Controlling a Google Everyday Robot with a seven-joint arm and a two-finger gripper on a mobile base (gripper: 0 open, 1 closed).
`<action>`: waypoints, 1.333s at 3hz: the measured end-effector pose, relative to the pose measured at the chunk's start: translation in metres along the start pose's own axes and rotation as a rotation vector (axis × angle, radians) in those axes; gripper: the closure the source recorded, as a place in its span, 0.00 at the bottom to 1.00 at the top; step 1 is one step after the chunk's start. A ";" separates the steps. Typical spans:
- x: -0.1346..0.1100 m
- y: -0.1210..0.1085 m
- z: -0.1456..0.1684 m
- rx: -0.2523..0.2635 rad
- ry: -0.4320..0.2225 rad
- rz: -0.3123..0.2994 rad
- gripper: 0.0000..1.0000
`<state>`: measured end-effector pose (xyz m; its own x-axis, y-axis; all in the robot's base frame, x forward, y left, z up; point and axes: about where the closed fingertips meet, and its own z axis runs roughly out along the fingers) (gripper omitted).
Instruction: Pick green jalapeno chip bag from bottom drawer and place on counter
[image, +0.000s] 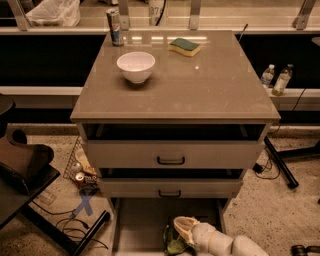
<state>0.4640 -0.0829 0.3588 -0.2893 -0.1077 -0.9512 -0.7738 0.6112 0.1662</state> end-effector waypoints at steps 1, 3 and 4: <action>0.000 0.001 0.001 -0.003 -0.001 0.000 0.82; 0.015 -0.048 0.052 -0.074 0.109 -0.074 0.27; 0.014 -0.053 0.057 -0.075 0.111 -0.081 0.05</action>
Offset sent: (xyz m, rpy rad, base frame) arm 0.0699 0.0221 -0.0252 -0.1086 0.0231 0.0944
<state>0.5328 -0.0720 0.3222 -0.2817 -0.2427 -0.9283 -0.8358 0.5373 0.1132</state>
